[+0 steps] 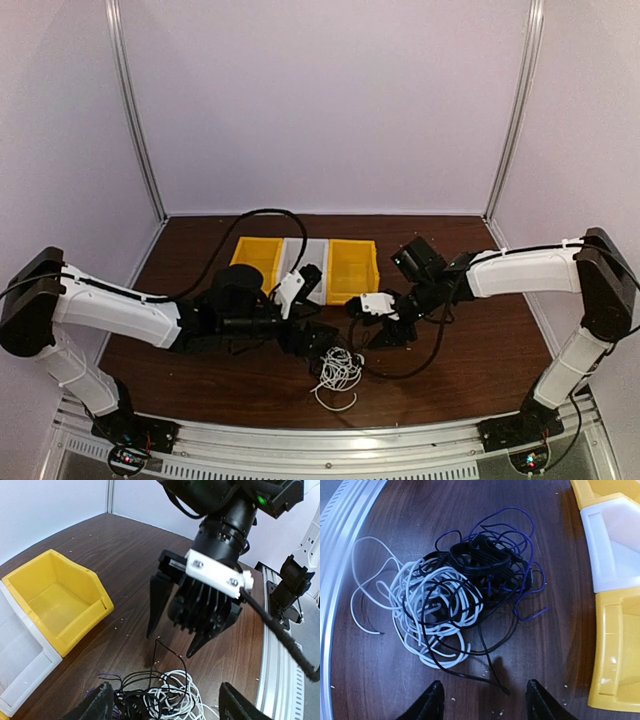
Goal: Untangle the cables
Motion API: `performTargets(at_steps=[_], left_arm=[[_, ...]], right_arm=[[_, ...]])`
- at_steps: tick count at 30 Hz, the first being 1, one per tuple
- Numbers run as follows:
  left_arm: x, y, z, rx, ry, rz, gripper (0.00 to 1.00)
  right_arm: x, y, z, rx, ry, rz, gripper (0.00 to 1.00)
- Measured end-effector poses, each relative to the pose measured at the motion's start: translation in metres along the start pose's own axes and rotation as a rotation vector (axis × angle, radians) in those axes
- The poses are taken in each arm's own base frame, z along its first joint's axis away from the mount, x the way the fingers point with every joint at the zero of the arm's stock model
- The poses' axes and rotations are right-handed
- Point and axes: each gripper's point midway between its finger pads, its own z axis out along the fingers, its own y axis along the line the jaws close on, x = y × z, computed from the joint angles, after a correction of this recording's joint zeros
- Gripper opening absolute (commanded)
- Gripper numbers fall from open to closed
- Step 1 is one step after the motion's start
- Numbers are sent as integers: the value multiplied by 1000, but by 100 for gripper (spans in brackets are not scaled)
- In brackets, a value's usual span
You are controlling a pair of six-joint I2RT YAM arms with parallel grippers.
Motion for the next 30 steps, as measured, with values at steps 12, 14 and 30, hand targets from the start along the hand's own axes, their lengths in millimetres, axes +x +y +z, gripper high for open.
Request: performTargets(at_steps=[12,14,30], left_arm=[[11,3,-14,-26,-3,-30,71],[14,-1,-14,-10,-9,-12,71],[-17,-24,16,16,-171,145,69]], right_arm=[[-6,6,5,-7,11,16,0],[-17,6,-7,3,-9,21,0],[-113,9,-88,-39,-215,33,0]])
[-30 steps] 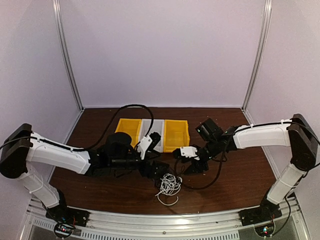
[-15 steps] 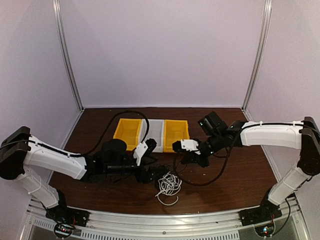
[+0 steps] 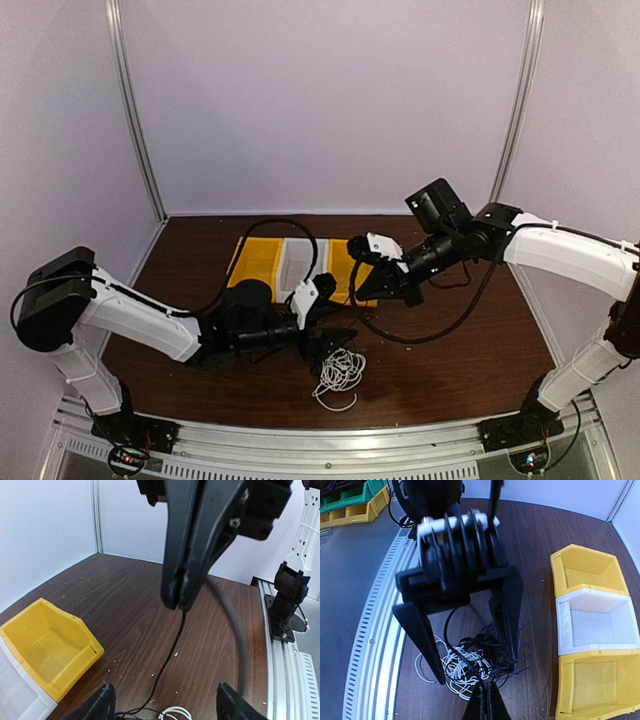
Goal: Untangle the cables
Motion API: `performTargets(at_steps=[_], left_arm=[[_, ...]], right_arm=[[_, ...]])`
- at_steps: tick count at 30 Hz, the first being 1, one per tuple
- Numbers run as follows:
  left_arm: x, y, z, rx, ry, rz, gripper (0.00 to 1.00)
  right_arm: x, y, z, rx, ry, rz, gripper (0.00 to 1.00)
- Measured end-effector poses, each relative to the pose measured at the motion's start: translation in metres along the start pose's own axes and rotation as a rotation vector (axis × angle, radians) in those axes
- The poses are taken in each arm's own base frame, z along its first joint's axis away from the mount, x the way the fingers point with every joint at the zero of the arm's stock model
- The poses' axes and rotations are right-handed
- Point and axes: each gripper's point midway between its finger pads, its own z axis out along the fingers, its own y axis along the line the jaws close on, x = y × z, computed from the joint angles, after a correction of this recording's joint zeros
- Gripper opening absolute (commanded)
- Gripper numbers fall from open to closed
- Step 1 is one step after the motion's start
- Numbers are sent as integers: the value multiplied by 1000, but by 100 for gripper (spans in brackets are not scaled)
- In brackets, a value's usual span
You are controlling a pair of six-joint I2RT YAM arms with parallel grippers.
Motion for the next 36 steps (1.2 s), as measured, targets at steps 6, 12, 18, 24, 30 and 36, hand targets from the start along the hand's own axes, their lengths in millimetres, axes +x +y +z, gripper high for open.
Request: performTargets(at_steps=[6,12,18,24,30,36], left_arm=[[15,6,26,-35,-16,19,54],[42,12,37,-60,13,16,37],[41,18,38,-93,-4,13,27],[48,22,34,-118,5,2,25],[64,27,26,-146,36,-12,24],[72,29,22,-163,52,-19,24]], right_arm=[[-44,2,-24,-18,-77,-36,0],[-83,3,-55,5,-139,-84,0],[-122,2,-99,66,-212,-141,0],[-161,0,-151,157,-295,-208,0],[-193,-8,-222,296,-395,-257,0],[-215,-1,-276,378,-479,-298,0]])
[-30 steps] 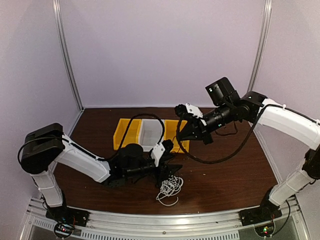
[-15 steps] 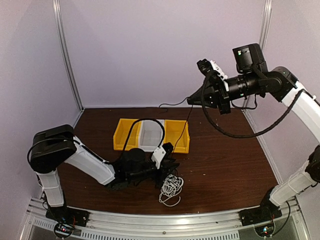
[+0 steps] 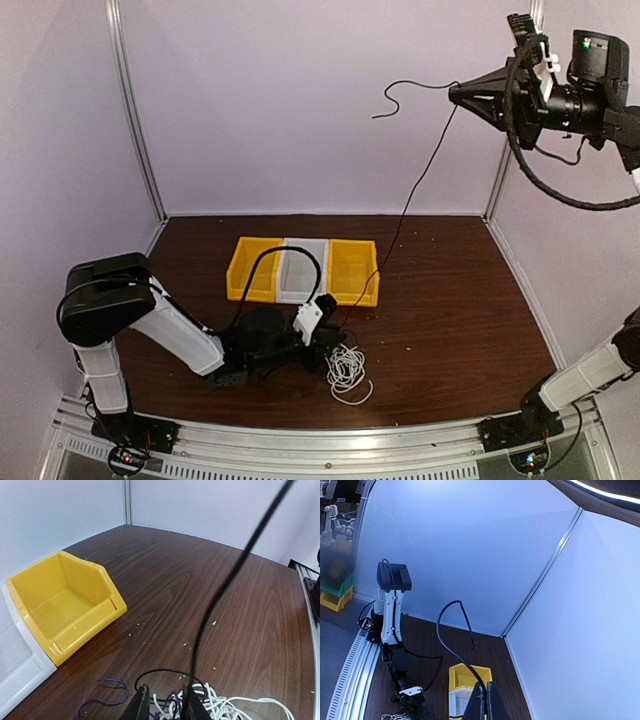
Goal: Untangle the cables
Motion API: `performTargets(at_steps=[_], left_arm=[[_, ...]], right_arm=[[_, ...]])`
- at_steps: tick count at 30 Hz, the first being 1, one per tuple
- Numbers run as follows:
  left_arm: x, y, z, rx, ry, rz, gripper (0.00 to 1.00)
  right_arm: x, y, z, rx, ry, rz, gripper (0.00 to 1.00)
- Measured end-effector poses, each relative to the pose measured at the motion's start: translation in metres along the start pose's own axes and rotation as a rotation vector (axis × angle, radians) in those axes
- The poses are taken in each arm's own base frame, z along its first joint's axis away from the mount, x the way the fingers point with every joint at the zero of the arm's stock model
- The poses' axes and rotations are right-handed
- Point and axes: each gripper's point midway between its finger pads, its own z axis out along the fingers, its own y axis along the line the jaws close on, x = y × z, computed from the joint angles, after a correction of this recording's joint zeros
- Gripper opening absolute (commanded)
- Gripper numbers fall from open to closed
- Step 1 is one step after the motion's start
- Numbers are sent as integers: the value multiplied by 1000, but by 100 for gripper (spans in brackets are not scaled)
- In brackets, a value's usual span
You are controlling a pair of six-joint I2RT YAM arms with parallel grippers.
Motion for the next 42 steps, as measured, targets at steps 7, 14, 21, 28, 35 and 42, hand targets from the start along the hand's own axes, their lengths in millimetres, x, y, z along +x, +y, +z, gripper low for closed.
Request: performTargets(at_steps=[7,14,21,28,35,42], left_arm=[[12,1,1,-5,27,-4,25],[17,2,2,-9,39,-4,27],[25,4,3,-18,60,-6,29],[28,5,3,-23,68,-4,31],[24,4,1,-18,76,-7,48],[-24,-11,4,53,15,-45,63]], right_arm=[[-20,-6,-19,40,-40,-15,0],[-27,-14,-27,77,-48,-14,0],[-53,-29,-46,176,-75,-74,0],[-51,-53,-58,337,-34,-97,0],[25,-69,-50,426,135,6,0],[103,-58,-38,404,273,119,0]])
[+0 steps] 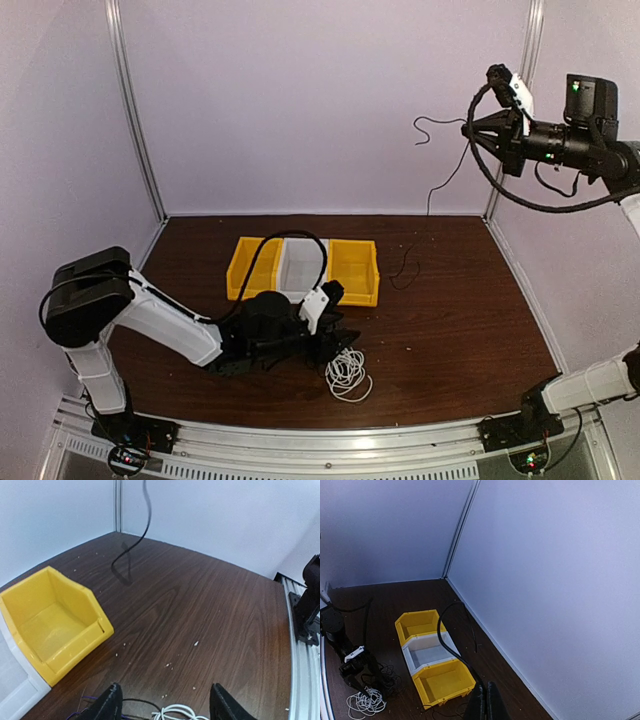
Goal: Untangle the cables
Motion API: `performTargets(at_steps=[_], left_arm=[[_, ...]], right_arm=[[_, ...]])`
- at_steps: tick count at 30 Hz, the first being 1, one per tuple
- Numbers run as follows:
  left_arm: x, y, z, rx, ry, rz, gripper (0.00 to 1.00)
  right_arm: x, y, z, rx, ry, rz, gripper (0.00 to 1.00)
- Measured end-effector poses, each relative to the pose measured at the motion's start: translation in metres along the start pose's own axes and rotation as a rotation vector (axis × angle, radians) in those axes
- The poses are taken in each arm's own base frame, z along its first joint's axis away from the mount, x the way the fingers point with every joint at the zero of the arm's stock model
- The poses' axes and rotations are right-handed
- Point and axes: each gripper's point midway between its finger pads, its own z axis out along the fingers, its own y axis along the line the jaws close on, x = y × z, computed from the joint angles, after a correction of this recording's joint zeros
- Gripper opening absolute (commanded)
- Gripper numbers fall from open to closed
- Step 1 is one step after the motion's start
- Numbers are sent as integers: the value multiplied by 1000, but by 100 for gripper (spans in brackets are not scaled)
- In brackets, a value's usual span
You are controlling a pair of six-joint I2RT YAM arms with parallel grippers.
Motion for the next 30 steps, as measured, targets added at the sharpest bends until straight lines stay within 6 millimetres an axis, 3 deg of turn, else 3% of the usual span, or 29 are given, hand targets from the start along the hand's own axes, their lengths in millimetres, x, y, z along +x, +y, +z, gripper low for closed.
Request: performTargets(at_steps=[7,14,17,19,27,30], left_arm=[[-72,-13,-2,43,-110,-15,69],[-139,-16,23,23,-157,-56,68],[-157,-18,41,26,-157,-75,64],[-157,-19,50,27,-141,-87,63],[-114,-27,80,85,-16,-121,66],[-113,-28,82,97,-23,-126,63]], right_arm=[[36,20,16,-94,45,64,0],[36,40,21,-208,-5,117,0],[34,45,19,-235,-22,126,0],[32,47,18,-247,-31,133,0],[27,59,10,-294,-64,141,0],[31,63,10,-312,-61,159,0]])
